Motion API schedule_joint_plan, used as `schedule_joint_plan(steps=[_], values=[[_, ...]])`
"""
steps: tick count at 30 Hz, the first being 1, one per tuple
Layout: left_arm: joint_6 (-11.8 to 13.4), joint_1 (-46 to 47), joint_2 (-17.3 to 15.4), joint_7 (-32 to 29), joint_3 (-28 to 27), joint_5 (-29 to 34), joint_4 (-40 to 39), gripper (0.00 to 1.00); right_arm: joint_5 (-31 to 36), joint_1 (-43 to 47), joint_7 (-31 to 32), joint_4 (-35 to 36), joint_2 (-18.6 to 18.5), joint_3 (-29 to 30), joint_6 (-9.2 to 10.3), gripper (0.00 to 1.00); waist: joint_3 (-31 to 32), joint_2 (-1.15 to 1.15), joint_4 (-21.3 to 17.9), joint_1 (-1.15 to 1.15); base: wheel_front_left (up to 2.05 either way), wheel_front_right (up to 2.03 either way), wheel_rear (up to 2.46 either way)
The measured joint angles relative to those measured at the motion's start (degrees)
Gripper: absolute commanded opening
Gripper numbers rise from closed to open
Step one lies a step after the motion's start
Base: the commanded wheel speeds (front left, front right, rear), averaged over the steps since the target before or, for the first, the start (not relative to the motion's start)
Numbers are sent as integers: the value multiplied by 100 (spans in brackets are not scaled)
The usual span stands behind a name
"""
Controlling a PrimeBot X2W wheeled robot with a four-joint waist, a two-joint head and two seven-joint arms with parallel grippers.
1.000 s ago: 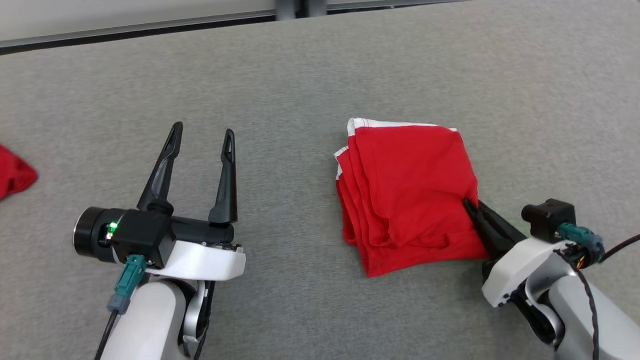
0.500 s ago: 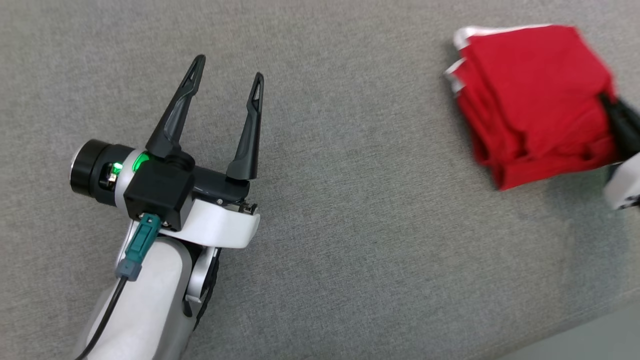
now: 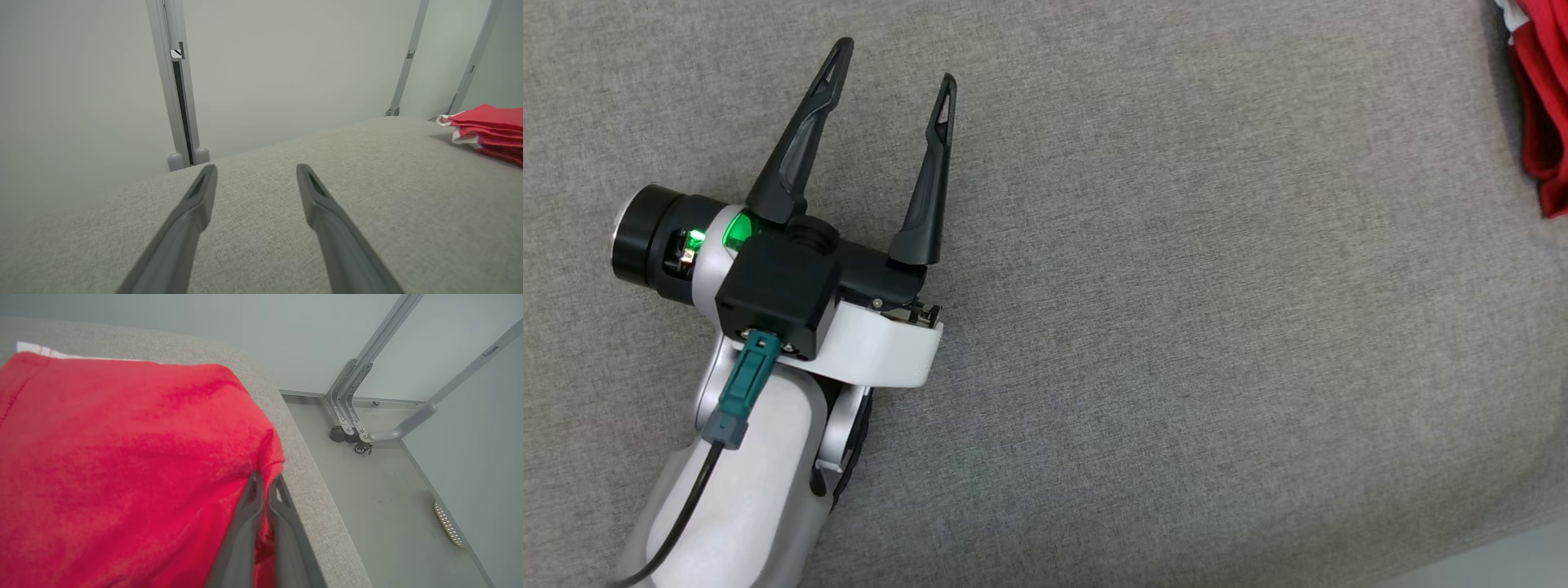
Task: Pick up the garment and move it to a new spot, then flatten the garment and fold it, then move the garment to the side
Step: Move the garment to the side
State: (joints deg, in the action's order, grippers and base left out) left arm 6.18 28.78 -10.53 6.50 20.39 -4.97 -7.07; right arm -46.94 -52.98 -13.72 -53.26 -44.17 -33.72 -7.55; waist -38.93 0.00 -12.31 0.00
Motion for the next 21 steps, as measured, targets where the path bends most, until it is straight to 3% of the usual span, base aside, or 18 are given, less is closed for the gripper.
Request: schedule_joint_plan(steps=[1, 6, 10, 15, 21], values=[[1, 1, -3, -1, 1, 0, 4, 100, -46, -12, -32, -37, 30, 4, 0, 100, -26, 0, 9, 0, 0, 0, 0], [19, 1, -11, 11, -5, -35, 90, 100, -271, 43, -111, -167, 202, 125, 0, 100, 43, 0, -31, 0, 0, 0, 0], [44, -41, -1, 63, -7, -110, 220, 100, -283, 267, -119, 91, 278, 680, 0, 100, 228, 0, -80, 0, 0, 0, 0], [80, -281, 0, 162, -47, -230, 405, 100, 48, 1056, -123, 775, 589, 1625, 0, 100, 579, 0, -128, 0, 0, 0, 0], [187, -699, -75, 236, -175, -397, 573, 100, 758, 2095, -124, 1841, 1268, 2566, 1, 100, 1081, 0, -174, 0, 0, 0, 0]])
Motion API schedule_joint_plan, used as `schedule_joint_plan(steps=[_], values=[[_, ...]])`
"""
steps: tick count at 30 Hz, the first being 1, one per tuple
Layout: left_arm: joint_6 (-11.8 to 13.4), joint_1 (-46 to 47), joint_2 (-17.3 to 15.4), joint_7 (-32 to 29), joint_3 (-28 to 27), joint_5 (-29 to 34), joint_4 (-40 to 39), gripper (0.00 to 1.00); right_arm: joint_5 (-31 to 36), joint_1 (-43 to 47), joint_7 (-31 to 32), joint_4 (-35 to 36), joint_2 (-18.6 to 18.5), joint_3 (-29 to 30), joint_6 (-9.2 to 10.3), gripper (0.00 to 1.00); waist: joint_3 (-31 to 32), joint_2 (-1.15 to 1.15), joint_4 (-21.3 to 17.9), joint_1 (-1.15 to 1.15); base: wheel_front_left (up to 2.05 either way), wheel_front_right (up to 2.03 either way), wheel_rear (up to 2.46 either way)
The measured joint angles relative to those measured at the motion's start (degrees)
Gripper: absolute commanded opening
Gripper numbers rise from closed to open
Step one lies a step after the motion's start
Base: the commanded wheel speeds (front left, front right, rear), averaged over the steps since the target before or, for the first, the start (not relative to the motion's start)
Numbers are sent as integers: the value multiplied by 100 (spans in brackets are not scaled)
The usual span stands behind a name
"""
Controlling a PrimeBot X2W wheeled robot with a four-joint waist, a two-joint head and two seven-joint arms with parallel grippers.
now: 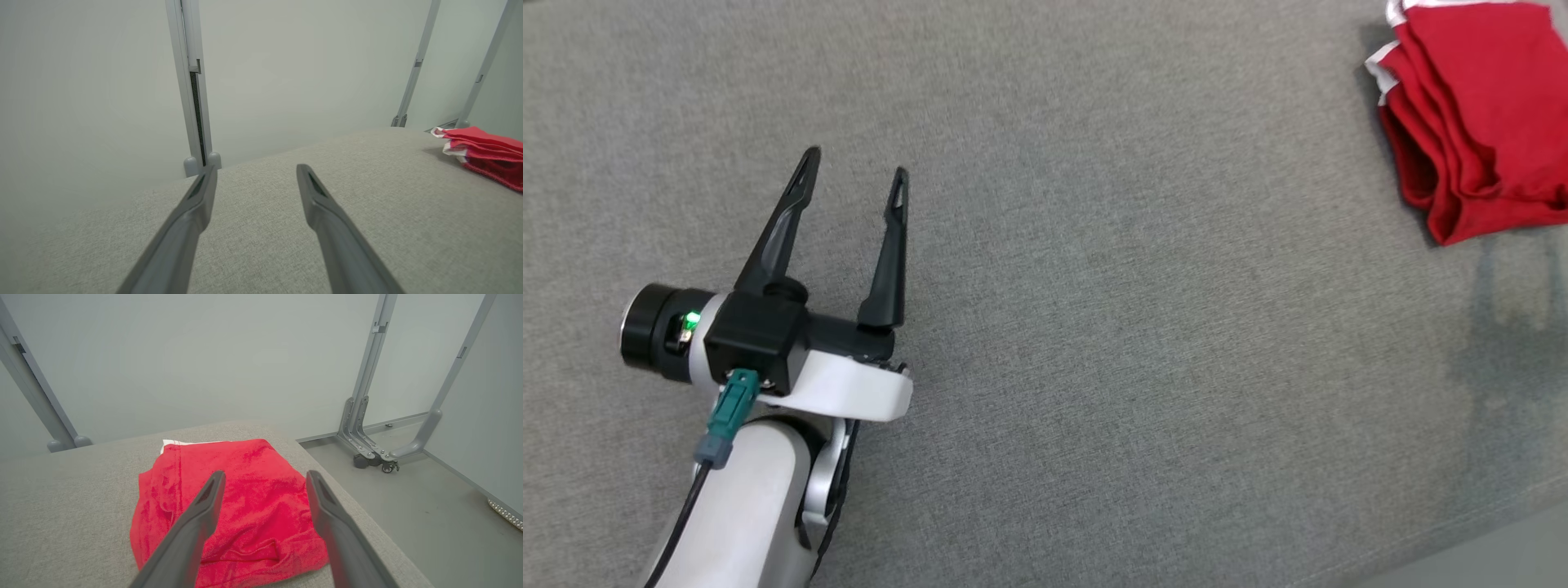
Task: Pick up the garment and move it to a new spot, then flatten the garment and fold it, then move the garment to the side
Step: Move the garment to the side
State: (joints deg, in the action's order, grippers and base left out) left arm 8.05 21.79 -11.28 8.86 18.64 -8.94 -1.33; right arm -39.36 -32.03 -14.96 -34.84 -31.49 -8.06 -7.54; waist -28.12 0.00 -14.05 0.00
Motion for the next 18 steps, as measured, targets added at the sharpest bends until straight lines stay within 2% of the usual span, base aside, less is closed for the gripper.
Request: schedule_joint_plan(steps=[4, 9, 18], values=[[82, -293, -40, 32, -97, -123, 41, 100, 516, 667, 1, 732, 470, 260, 0, 100, 331, 0, -3, 0, 0, 0, 0], [132, -613, -54, 100, -205, -298, 44, 100, 1061, 1222, 0, 1594, 1013, 204, 0, 100, 657, 0, 84, 0, 0, 0, 0], [287, -1139, -18, 279, -396, -552, 120, 100, 1571, 1899, 34, 2451, 1367, 110, 0, 100, 1054, 0, 602, 0, 0, 0, 0]])
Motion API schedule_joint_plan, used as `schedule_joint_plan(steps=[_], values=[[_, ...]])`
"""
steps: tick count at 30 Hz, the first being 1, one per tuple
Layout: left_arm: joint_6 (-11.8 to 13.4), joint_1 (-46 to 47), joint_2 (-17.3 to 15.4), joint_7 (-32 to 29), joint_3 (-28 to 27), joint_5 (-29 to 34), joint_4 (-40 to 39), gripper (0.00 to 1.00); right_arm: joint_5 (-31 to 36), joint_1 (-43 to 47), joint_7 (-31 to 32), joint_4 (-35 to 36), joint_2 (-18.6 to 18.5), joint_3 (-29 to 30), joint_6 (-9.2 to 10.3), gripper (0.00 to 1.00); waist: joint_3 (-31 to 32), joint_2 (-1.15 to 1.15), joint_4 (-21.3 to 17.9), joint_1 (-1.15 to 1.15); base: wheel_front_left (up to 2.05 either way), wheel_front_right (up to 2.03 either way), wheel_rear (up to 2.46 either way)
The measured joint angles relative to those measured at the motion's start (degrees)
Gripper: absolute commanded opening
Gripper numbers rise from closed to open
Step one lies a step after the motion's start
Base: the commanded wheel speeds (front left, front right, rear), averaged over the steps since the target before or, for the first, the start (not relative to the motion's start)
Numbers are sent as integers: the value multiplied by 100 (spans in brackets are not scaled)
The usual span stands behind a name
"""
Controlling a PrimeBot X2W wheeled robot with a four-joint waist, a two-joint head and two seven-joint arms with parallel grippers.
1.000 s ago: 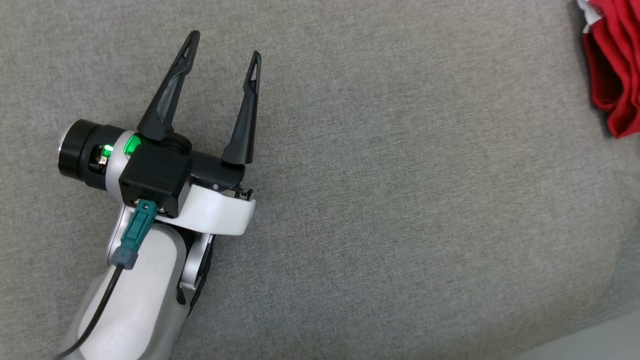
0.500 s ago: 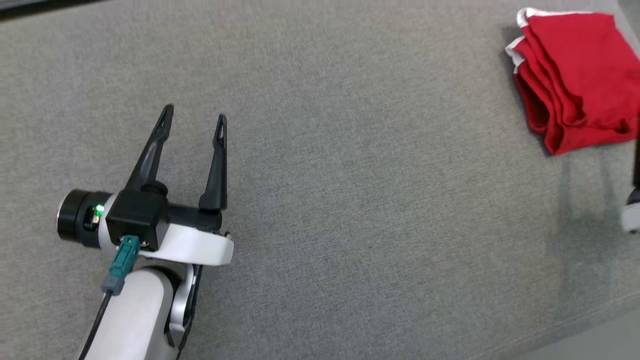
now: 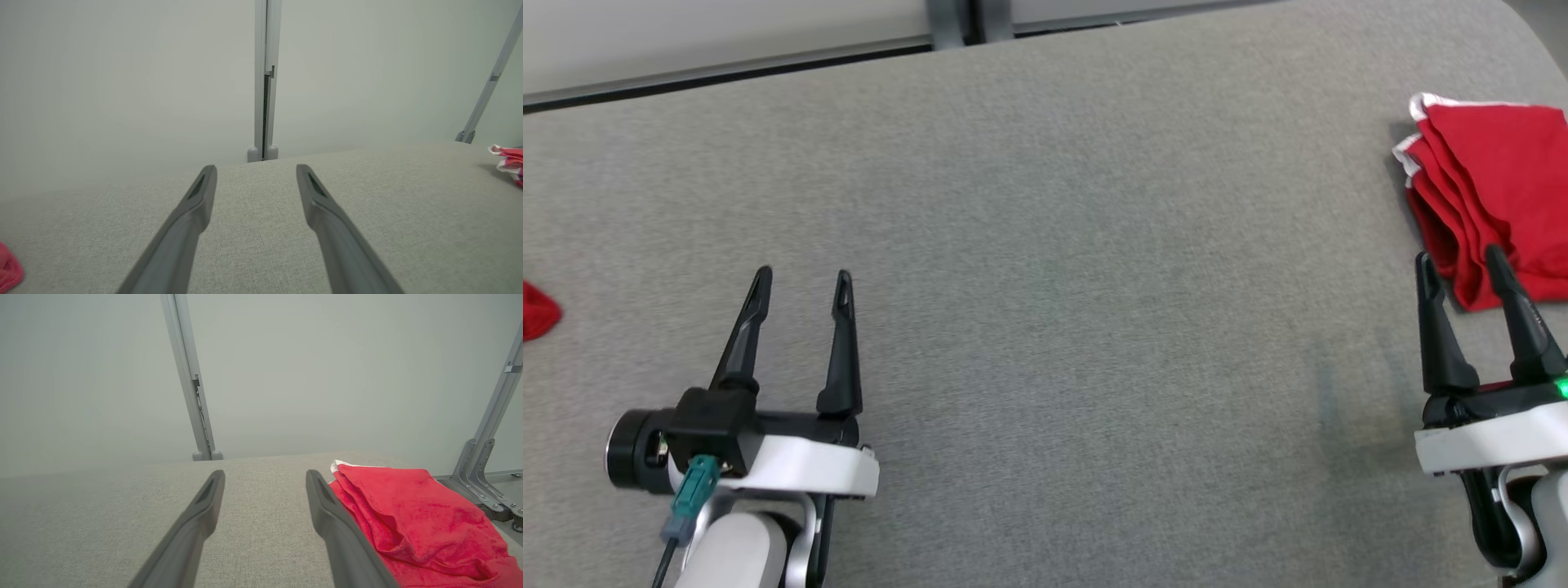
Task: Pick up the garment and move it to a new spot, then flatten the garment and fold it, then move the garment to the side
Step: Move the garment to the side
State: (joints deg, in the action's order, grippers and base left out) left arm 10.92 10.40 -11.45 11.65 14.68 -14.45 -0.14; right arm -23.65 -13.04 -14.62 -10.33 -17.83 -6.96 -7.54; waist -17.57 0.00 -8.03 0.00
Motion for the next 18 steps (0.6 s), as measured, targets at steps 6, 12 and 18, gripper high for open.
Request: schedule_joint_plan(steps=[6, 12, 18], values=[[109, -498, -23, 102, -166, -166, 68, 100, 231, 449, 318, 448, 118, 108, 1, 100, 368, 0, 329, 0, 0, 0, 0], [125, -924, -24, 152, -154, -259, 105, 100, 403, 973, 671, 810, 257, 310, 2, 100, 789, 0, 536, 0, 0, 0, 0], [114, -1262, -54, 156, -148, -336, 133, 100, 559, 1421, 973, 1132, 345, 415, 3, 100, 1170, 0, 621, 0, 0, 0, 0]])
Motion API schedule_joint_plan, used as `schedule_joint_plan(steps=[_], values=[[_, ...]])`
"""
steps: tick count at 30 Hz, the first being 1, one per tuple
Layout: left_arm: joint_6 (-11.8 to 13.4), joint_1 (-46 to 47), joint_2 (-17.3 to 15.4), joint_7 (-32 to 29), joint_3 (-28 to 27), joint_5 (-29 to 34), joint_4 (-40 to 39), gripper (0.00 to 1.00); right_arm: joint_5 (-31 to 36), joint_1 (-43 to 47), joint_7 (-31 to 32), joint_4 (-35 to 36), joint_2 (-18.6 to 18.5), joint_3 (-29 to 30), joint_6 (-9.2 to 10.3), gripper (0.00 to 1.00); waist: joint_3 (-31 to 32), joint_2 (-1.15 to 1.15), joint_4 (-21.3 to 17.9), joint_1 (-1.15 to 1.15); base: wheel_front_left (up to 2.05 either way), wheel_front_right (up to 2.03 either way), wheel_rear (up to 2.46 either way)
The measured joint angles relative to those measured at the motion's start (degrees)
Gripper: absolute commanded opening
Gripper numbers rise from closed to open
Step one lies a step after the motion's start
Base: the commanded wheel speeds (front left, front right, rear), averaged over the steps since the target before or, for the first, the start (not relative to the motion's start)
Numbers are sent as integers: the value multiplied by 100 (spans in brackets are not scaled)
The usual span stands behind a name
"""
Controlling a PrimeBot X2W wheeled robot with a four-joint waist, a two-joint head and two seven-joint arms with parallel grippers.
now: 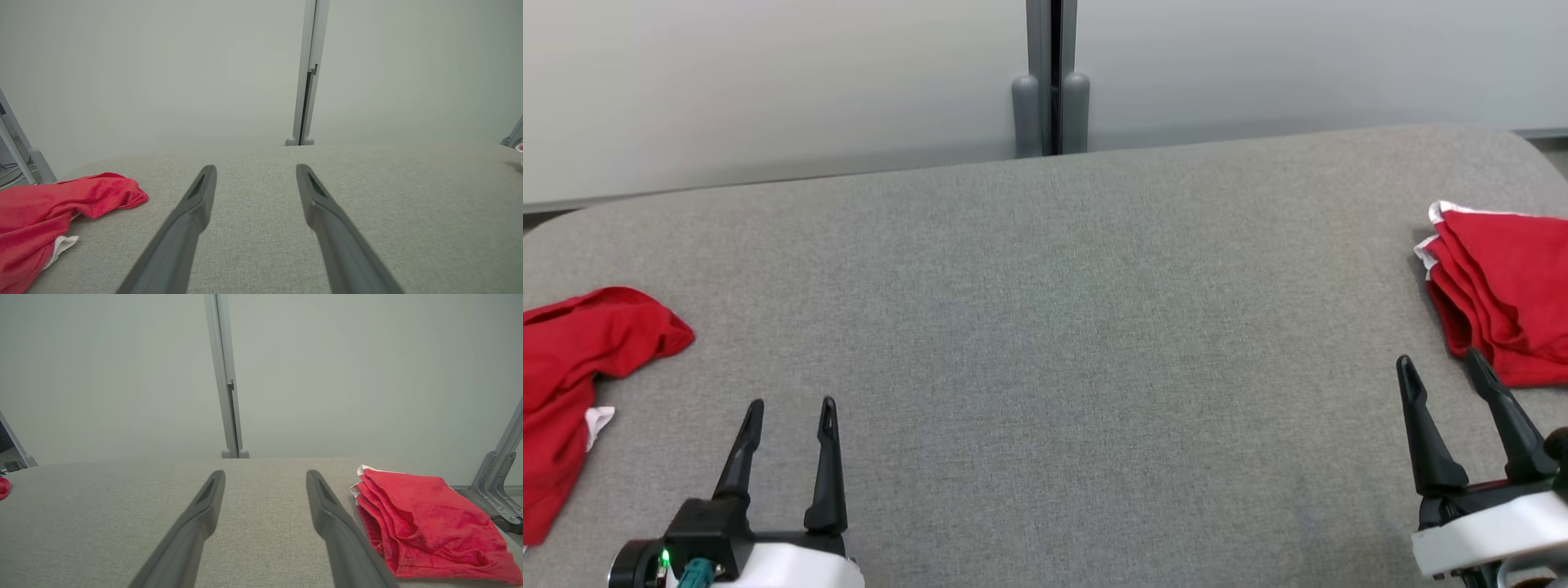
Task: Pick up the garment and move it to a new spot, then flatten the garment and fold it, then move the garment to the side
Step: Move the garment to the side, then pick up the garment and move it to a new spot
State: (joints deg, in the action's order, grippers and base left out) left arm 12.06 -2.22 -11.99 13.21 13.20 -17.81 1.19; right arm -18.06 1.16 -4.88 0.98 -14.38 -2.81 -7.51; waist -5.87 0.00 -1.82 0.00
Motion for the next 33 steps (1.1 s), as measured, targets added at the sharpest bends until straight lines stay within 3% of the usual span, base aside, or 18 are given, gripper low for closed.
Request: schedule_joint_plan(steps=[13, 33], values=[[12, -469, -48, -118, 83, -99, -18, 100, 99, 571, 407, 489, 140, 48, 1, 100, 593, 0, 88, 0, 0, 0, 0], [93, -498, -123, -209, 154, -140, -80, 100, 108, 714, 537, 666, 223, 213, 1, 100, 626, 0, 168, 0, 0, 0, 0]])
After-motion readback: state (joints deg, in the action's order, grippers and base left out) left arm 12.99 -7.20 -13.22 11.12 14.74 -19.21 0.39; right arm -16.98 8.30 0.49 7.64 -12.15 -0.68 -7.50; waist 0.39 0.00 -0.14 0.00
